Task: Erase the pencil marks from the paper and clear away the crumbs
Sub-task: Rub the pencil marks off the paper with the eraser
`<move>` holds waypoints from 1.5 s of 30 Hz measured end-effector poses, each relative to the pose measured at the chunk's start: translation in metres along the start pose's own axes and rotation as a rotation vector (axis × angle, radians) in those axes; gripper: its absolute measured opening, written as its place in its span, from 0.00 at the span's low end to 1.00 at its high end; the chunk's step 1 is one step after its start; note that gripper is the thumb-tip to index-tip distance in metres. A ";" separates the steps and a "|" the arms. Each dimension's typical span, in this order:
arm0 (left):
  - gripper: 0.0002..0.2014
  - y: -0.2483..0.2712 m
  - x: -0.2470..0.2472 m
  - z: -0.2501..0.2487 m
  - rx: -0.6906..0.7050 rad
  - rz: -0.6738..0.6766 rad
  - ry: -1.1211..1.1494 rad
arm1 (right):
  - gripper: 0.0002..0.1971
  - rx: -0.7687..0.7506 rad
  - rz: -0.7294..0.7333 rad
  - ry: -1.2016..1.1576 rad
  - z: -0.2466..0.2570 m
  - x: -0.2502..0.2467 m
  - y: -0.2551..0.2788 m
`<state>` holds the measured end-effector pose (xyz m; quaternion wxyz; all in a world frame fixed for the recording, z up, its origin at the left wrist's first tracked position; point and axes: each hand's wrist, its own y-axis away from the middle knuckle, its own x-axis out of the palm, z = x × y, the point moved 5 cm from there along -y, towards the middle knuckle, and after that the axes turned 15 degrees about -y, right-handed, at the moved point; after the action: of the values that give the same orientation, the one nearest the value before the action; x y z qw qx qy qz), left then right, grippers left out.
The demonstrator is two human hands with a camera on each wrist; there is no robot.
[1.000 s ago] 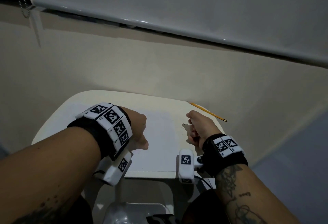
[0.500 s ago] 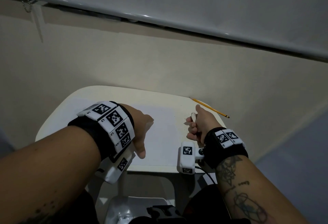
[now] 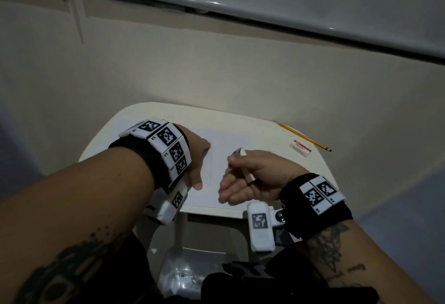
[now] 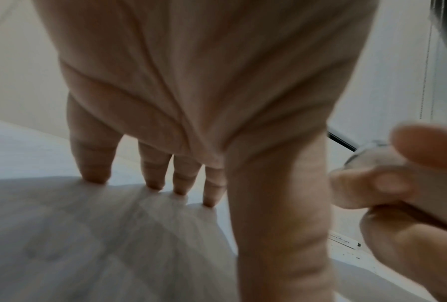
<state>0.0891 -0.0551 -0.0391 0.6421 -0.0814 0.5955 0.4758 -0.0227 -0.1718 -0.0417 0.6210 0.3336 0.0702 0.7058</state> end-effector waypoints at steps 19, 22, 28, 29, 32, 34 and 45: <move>0.40 -0.007 0.005 0.002 0.110 0.043 0.028 | 0.07 -0.540 -0.592 -0.301 0.019 -0.037 -0.015; 0.35 -0.010 0.005 0.005 0.110 0.082 0.046 | 0.06 -0.494 -0.625 -0.384 0.022 -0.048 -0.013; 0.34 -0.008 -0.001 0.011 0.076 0.042 0.019 | 0.05 -0.372 -0.599 -0.121 0.033 -0.041 -0.013; 0.37 -0.010 0.000 0.012 0.077 0.053 0.022 | 0.08 -0.414 -0.661 -0.004 0.045 -0.045 -0.010; 0.45 -0.013 0.004 0.020 0.061 0.038 -0.005 | 0.10 -0.443 -0.625 0.135 0.068 -0.042 -0.004; 0.47 -0.014 0.006 0.025 0.041 0.002 -0.007 | 0.07 -0.307 -0.392 0.010 0.057 -0.017 -0.006; 0.39 -0.011 0.007 0.022 0.072 0.070 0.024 | 0.10 -0.531 -0.646 -0.277 0.040 -0.040 -0.034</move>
<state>0.1109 -0.0431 -0.0445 0.6203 -0.0431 0.6225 0.4753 0.0282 -0.2138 -0.0433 0.8775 0.2149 -0.0968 0.4176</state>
